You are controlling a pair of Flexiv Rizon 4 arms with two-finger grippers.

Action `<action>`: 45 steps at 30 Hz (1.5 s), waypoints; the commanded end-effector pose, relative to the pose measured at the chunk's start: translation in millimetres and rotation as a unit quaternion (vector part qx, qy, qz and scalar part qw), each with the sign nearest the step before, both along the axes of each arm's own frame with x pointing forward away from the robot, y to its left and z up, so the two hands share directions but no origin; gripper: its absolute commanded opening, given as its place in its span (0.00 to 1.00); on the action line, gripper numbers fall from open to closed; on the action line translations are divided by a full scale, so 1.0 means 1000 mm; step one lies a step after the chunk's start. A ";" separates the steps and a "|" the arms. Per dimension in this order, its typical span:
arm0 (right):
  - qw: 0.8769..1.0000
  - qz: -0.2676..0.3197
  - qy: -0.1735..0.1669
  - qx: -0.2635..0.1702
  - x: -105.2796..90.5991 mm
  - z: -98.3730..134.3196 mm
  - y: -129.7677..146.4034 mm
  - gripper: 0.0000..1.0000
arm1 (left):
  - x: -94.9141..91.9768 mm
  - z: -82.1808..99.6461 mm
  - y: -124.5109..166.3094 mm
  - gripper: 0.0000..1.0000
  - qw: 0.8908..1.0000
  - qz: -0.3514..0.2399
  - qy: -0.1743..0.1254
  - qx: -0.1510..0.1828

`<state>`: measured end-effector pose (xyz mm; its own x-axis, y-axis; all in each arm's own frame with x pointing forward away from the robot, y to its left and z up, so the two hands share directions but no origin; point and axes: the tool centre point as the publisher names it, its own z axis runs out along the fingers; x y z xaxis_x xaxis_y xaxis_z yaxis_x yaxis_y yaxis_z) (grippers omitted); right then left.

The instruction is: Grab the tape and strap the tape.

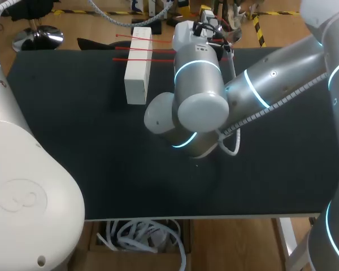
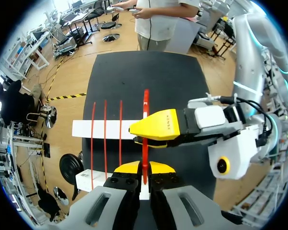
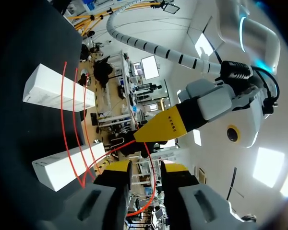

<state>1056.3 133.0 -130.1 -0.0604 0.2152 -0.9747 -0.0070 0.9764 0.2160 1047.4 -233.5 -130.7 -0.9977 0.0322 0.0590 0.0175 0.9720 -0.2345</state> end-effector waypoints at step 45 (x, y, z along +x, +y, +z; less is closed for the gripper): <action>0.996 0.028 0.087 -0.012 -0.007 -0.044 -0.169 0.67 | 0.000 0.001 0.000 0.00 1.000 0.001 0.000 0.002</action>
<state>1038.9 -27.0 -180.5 -0.1805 0.1893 -0.9652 0.0281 0.9819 0.1874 1047.4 -233.4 -130.6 -0.9977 0.0321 0.0591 0.0173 0.9719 -0.2346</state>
